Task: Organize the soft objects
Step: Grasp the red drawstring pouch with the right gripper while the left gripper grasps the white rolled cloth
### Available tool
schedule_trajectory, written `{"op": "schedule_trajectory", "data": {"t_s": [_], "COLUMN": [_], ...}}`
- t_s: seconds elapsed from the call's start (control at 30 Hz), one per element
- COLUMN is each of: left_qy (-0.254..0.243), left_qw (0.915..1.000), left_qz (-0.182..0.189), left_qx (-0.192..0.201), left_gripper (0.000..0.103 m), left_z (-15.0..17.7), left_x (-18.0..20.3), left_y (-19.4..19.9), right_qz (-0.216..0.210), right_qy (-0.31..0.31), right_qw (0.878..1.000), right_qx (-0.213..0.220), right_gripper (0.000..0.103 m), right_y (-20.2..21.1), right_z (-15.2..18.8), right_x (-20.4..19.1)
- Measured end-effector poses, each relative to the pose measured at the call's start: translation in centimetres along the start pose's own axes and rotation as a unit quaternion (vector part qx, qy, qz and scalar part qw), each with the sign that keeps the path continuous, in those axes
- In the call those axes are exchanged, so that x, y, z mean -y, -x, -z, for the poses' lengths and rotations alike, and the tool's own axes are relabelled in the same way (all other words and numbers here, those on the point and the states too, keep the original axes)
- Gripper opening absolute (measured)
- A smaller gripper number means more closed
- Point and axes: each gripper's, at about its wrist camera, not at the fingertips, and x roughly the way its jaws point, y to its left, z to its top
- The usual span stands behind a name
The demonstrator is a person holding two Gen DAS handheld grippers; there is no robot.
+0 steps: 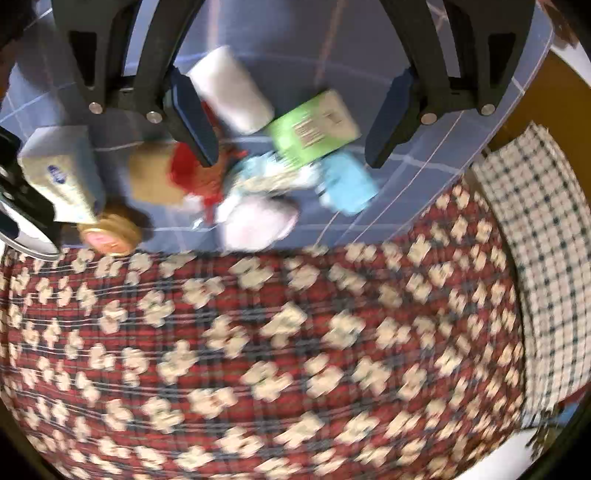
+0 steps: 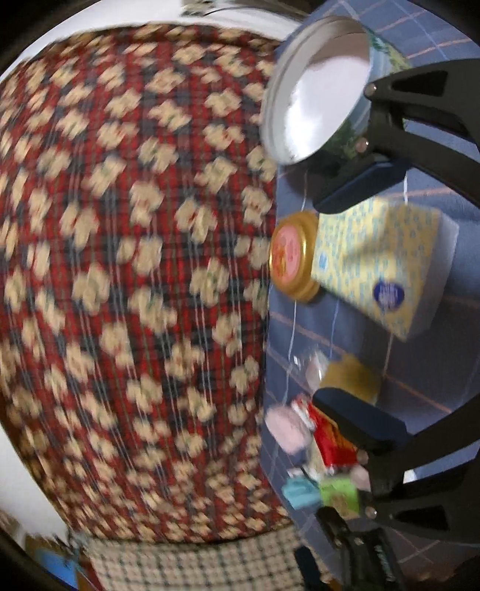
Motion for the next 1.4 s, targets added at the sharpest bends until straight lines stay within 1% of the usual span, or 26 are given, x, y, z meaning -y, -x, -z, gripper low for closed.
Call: {"op": "schedule_trajectory", "data": {"t_s": [0.07,0.1,0.2,0.23,0.3,0.37,0.4,0.47,0.53,0.6,0.67,0.7,0.73,0.8,0.83,0.87,0.9,0.97,1.03,1.1,1.17,1.23,1.3,1.4], "left_qy": [0.007,0.009,0.018,0.023,0.036,0.051,0.056,0.061,0.062,0.063,0.065,0.066,0.065,0.063,0.061,0.061,0.061,0.059,0.056,0.054,0.06,0.064,0.057,0.043], "left_qw": [0.9996,0.9992,0.9977,0.9967,0.9953,0.9941,0.9934,0.9923,0.992,0.9917,0.991,0.9907,0.9906,0.991,0.9912,0.9913,0.9914,0.9918,0.9918,0.992,0.9912,0.9895,0.9892,0.9873], "left_qz": [-0.018,-0.027,-0.049,-0.056,-0.062,-0.064,-0.067,-0.073,-0.076,-0.073,-0.076,-0.079,-0.078,-0.072,-0.068,-0.064,-0.059,-0.042,-0.037,-0.027,-0.002,0.035,0.047,0.065], "left_qx": [-0.021,-0.027,-0.044,-0.054,-0.065,-0.072,-0.075,-0.078,-0.08,-0.085,-0.088,-0.089,-0.091,-0.094,-0.096,-0.097,-0.099,-0.105,-0.108,-0.111,-0.118,-0.125,-0.127,-0.139], "left_gripper": [0.083,0.083,0.083,0.083,0.083,0.083,0.083,0.083,0.083,0.083,0.083,0.083,0.083,0.083,0.083,0.083,0.083,0.083,0.083,0.083,0.083,0.083,0.083,0.083], "left_z": [0.5,0.8,1.3,1.4,1.5,1.7,1.8,1.9,2.0,2.1,2.3,2.4,2.4,2.4,2.4,2.4,2.4,2.4,2.4,2.3,2.2,1.9,1.6,1.5], "left_x": [-2.0,-2.8,-5.0,-5.9,-7.3,-8.6,-8.9,-9.4,-9.5,-9.5,-9.6,-9.7,-9.8,-10.0,-10.0,-10.0,-9.9,-9.5,-9.0,-8.2,-7.4,-5.9,-4.4,-1.6], "left_y": [-0.6,-0.8,-1.2,-1.5,-1.8,-1.8,-1.9,-2.0,-1.8,-1.8,-1.9,-2.0,-2.1,-2.3,-2.4,-2.4,-2.4,-2.5,-2.7,-2.8,-2.8,-2.8,-2.9,-3.3], "right_qz": [-0.01,-0.023,-0.052,-0.062,-0.092,-0.11,-0.117,-0.135,-0.149,-0.156,-0.167,-0.172,-0.171,-0.16,-0.16,-0.161,-0.165,-0.182,-0.203,-0.228,-0.243,-0.234,-0.218,-0.185], "right_qy": [0.021,0.028,0.032,0.033,0.019,0.001,-0.009,-0.02,-0.013,-0.011,-0.012,-0.009,-0.006,-0.003,-0.004,-0.006,-0.007,-0.004,-0.003,-0.016,-0.025,-0.014,-0.001,0.018], "right_qw": [1.0,0.999,0.997,0.996,0.991,0.988,0.986,0.983,0.98,0.978,0.973,0.969,0.967,0.964,0.961,0.959,0.958,0.957,0.958,0.958,0.96,0.968,0.974,0.982], "right_qx": [-0.005,-0.014,-0.05,-0.063,-0.092,-0.108,-0.114,-0.12,-0.128,-0.141,-0.161,-0.176,-0.188,-0.211,-0.227,-0.232,-0.235,-0.225,-0.203,-0.173,-0.135,-0.094,-0.064,-0.031], "right_gripper": [0.095,0.094,0.089,0.087,0.084,0.083,0.081,0.072,0.063,0.06,0.049,0.04,0.035,0.032,0.029,0.026,0.016,0.013,0.012,0.011,0.011,0.011,0.011,0.012], "right_y": [0.0,-0.1,-1.2,-1.5,-2.4,-2.9,-3.3,-4.0,-5.0,-6.4,-7.8,-8.7,-9.4,-10.6,-11.4,-11.7,-12.0,-11.7,-10.6,-9.0,-7.1,-5.2,-3.8,-2.2], "right_z": [0.0,-0.1,-0.2,-0.2,-0.3,-0.3,-0.5,-0.8,-1.1,-1.1,-1.1,-0.8,-0.5,0.1,0.5,0.8,1.1,1.3,0.8,-0.1,-1.0,-1.9,-2.2,-2.1], "right_x": [-1.5,-2.4,-4.2,-4.7,-5.6,-6.1,-6.4,-7.4,-8.9,-10.3,-11.2,-11.8,-12.2,-12.8,-13.0,-13.0,-12.9,-12.6,-12.1,-11.2,-10.0,-8.8,-7.8,-6.3]}}
